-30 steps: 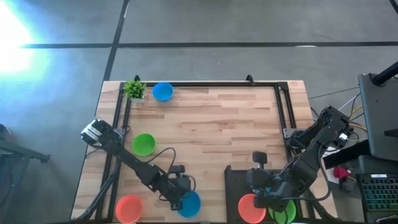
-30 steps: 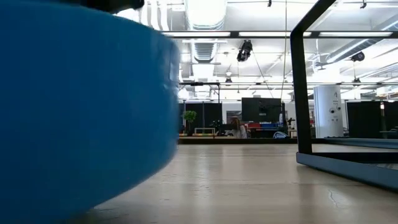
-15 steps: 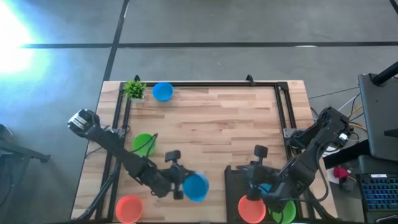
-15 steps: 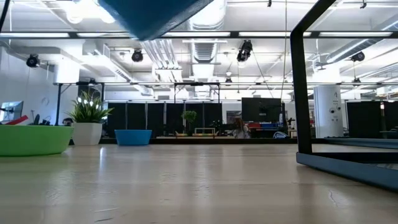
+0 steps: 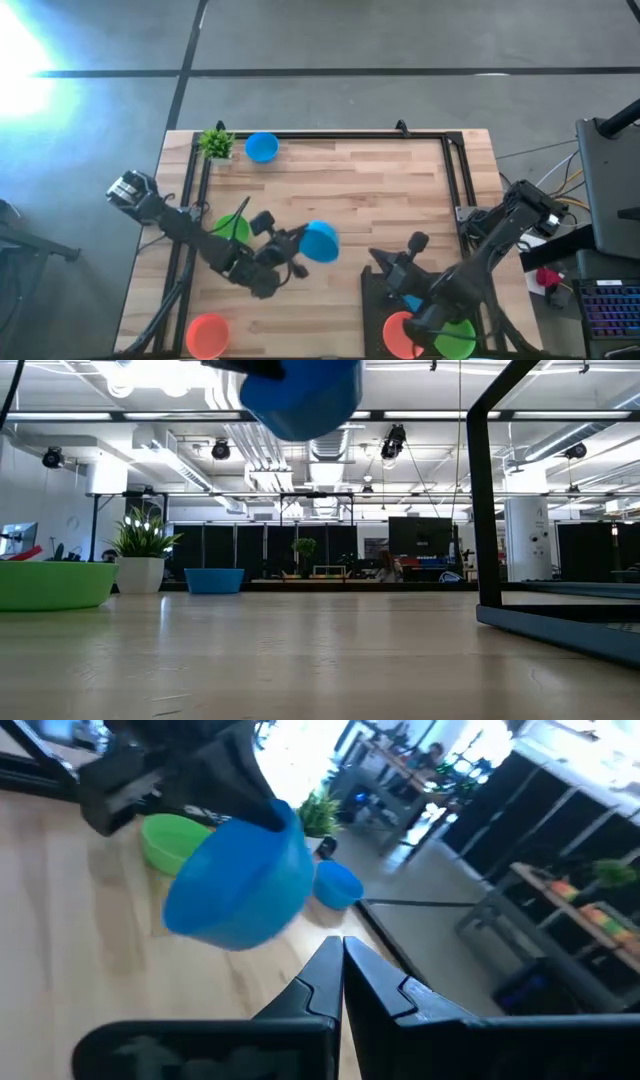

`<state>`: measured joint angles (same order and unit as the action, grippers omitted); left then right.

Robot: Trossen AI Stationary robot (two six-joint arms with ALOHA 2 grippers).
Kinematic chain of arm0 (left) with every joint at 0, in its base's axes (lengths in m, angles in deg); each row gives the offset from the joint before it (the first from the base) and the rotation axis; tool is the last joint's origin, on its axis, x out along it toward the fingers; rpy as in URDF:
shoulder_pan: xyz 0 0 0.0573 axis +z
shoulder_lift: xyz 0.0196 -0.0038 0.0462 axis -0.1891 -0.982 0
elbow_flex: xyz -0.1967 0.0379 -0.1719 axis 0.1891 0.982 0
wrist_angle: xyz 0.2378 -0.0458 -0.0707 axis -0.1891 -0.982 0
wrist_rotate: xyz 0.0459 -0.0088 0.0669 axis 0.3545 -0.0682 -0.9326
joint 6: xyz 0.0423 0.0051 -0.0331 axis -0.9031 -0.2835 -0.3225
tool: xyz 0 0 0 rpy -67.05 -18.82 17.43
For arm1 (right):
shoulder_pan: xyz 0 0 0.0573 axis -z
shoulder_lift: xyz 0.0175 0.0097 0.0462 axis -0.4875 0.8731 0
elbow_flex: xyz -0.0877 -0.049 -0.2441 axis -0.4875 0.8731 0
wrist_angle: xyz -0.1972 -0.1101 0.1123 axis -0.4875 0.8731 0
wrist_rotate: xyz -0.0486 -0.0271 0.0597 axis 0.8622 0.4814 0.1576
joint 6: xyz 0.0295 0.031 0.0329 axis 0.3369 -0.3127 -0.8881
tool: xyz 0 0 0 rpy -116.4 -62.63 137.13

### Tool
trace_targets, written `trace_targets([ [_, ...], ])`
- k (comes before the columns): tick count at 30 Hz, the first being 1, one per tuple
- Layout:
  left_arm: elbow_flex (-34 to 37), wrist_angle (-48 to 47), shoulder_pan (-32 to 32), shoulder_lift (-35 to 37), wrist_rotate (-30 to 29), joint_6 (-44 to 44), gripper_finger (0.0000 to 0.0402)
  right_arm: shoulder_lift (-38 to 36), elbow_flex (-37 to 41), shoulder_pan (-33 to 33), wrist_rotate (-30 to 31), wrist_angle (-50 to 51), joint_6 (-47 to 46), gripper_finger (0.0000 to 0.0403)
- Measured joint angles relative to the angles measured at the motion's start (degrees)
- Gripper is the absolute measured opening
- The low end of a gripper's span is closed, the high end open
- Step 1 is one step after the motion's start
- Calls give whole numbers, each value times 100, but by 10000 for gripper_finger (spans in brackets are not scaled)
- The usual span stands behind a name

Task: Pick & Place Mini bowls
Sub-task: Stack the bottom blue bowl on the blue bowl on the shelf

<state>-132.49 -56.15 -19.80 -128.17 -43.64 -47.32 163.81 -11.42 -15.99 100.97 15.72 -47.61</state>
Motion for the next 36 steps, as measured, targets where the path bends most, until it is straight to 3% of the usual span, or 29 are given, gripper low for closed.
trace_targets([
  [11,-17,-17,681,101,59,-560,0,221,6,375,14,-11,-659,8],
  [18,-9,-20,875,162,404,-1073,0,223,56,645,-160,-18,-1041,8],
  [28,-7,31,1376,162,1511,-1616,0,221,152,1062,-158,-13,-775,12],
  [36,-2,164,1555,157,1828,-2083,0,219,155,1316,-155,-24,-236,61],
])
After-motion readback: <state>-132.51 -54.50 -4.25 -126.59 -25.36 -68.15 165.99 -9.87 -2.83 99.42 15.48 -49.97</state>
